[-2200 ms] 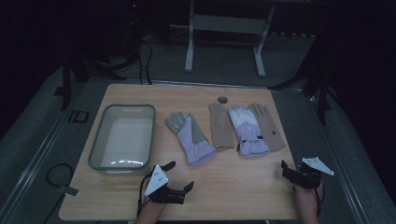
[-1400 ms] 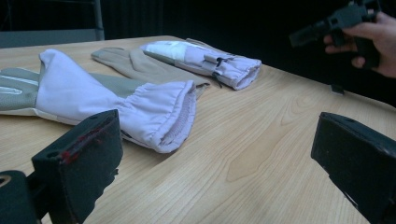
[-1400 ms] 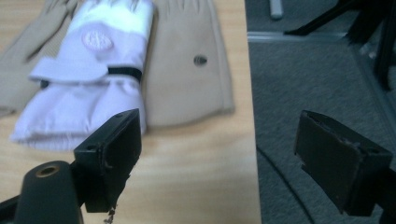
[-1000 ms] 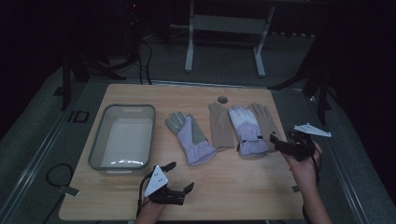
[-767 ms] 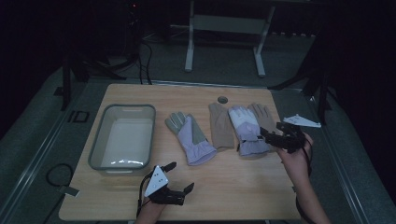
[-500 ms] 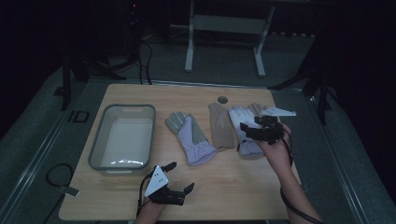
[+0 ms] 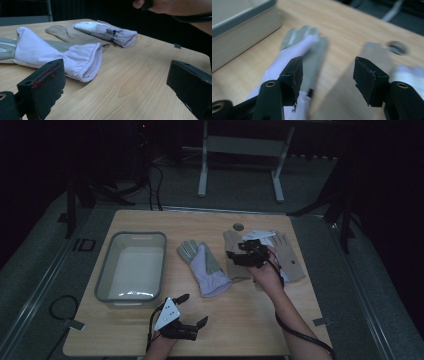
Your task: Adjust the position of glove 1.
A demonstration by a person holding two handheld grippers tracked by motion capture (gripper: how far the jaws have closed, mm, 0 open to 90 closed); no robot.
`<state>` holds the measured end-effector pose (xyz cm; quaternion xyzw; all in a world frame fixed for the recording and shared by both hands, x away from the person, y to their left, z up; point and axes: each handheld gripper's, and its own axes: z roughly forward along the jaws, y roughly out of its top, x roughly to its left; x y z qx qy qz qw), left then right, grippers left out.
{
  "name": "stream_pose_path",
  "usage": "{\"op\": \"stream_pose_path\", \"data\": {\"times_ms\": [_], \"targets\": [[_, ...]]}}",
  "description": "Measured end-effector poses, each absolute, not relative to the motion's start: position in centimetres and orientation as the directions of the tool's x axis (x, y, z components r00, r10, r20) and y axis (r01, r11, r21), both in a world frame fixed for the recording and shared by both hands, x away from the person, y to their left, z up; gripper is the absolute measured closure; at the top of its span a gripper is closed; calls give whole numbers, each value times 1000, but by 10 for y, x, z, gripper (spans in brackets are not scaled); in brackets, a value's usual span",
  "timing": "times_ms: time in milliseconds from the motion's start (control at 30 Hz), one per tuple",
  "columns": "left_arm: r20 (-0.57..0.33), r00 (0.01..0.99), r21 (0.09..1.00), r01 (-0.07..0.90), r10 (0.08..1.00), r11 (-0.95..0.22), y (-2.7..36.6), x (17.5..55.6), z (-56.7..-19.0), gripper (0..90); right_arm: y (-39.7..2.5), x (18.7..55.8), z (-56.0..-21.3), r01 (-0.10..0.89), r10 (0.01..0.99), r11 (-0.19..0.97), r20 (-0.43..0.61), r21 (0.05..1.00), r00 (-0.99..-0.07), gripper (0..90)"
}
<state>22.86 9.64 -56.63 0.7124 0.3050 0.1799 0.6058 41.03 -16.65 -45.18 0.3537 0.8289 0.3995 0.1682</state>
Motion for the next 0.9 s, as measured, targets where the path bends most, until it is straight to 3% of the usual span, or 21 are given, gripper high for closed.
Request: {"op": "stream_pose_path", "data": {"times_ms": [100, 333, 500, 800, 900], "targets": [[-120, 749, 973, 219, 652, -73, 97, 229, -566, 21, -144, 418, -467, 445, 664, 497, 4, 745, -748, 418], [-119, 749, 973, 218, 652, -73, 96, 229, -566, 21, -119, 428, -490, 473, 650, 525, 25, 708, -759, 463], [-112, 750, 973, 215, 652, -80, 95, 228, -566, 21, -106, 434, -514, 493, 658, 555, 9, 670, -753, 551], [-116, 744, 973, 219, 658, -76, 96, 228, -566, 21, -94, 437, -539, 488, 626, 620, -11, 614, -780, 556], [-110, 745, 973, 215, 658, -81, 95, 228, -566, 21, -97, 437, -542, 489, 625, 605, 6, 629, -780, 653]]}}
